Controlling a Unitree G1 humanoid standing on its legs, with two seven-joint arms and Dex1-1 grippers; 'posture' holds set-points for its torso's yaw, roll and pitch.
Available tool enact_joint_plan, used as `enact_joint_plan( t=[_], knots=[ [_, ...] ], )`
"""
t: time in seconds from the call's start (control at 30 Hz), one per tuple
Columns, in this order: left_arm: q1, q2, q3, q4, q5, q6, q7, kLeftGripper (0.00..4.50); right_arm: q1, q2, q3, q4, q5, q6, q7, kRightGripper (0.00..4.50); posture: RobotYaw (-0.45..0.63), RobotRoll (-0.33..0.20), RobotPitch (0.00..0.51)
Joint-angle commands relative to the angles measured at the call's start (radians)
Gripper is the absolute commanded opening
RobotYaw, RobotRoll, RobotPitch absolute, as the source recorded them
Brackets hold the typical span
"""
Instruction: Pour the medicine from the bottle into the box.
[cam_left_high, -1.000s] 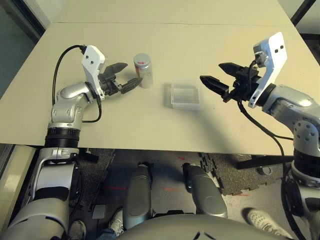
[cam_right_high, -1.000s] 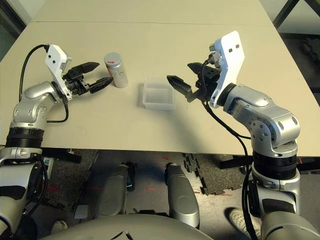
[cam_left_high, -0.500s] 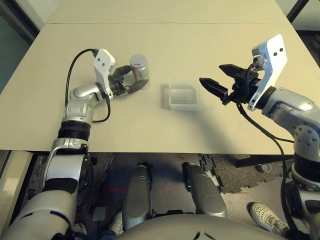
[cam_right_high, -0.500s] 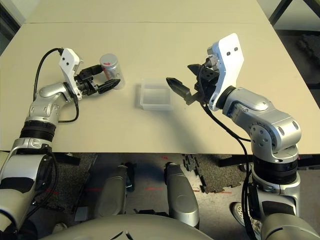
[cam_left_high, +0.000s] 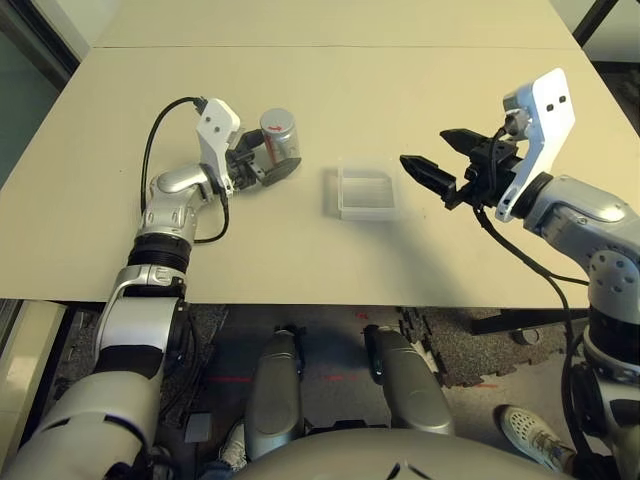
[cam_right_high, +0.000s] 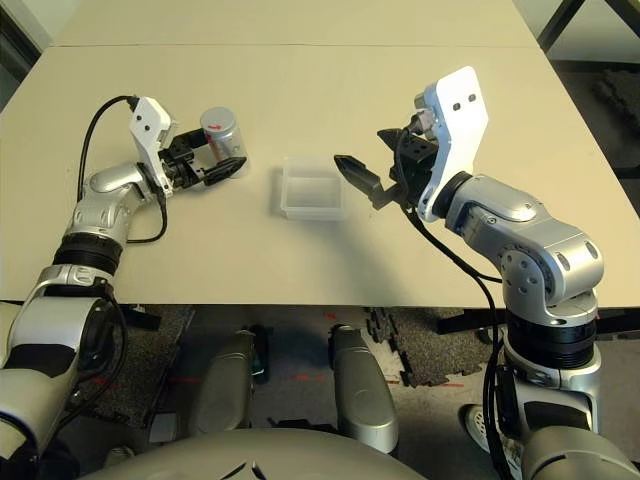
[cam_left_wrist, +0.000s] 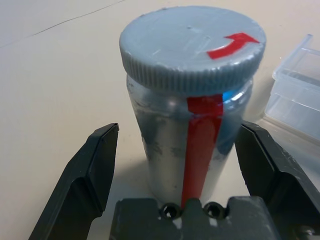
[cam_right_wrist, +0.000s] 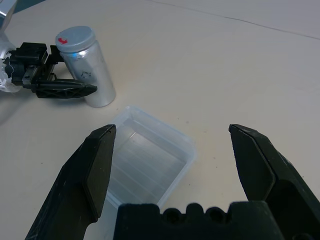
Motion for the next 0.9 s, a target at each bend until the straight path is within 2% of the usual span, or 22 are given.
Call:
enact_joint_plan(
  t=[0.03, 0.13, 0.27, 0.57, 0.73, 0.9],
  knots=[
    [-0.009, -0.011, -0.009, 0.040, 0.030, -0.025, 0.005, 4.48, -0.002, 0.008, -0.017, -0.033, 0.020, 0.017, -0.009, 4.50, -0.21, 0.000, 0.223],
    [-0.010, -0.019, -0.011, 0.040, 0.034, -0.029, 0.001, 3.85, -0.003, 0.006, -0.017, -0.030, 0.022, 0.017, -0.008, 4.50, -0.21, 0.000, 0.226],
    [-0.015, -0.027, -0.014, 0.026, 0.040, -0.033, -0.006, 2.44, -0.007, 0.001, -0.017, -0.020, 0.016, 0.010, -0.005, 4.50, -0.20, 0.000, 0.230],
    [-0.064, -0.021, -0.007, -0.117, -0.001, 0.087, -0.059, 2.43, -0.085, 0.049, 0.032, 0.008, -0.003, -0.008, -0.015, 4.50, -0.15, 0.000, 0.209],
    [-0.118, -0.051, -0.014, -0.214, -0.037, 0.217, -0.076, 2.43, -0.205, 0.113, 0.136, 0.076, -0.055, -0.028, -0.008, 4.50, -0.12, 0.000, 0.193],
    [-0.118, -0.074, -0.041, -0.259, -0.019, 0.286, -0.068, 2.43, -0.302, 0.178, 0.196, 0.154, -0.108, -0.062, -0.004, 4.50, -0.12, 0.000, 0.185]
  ],
)
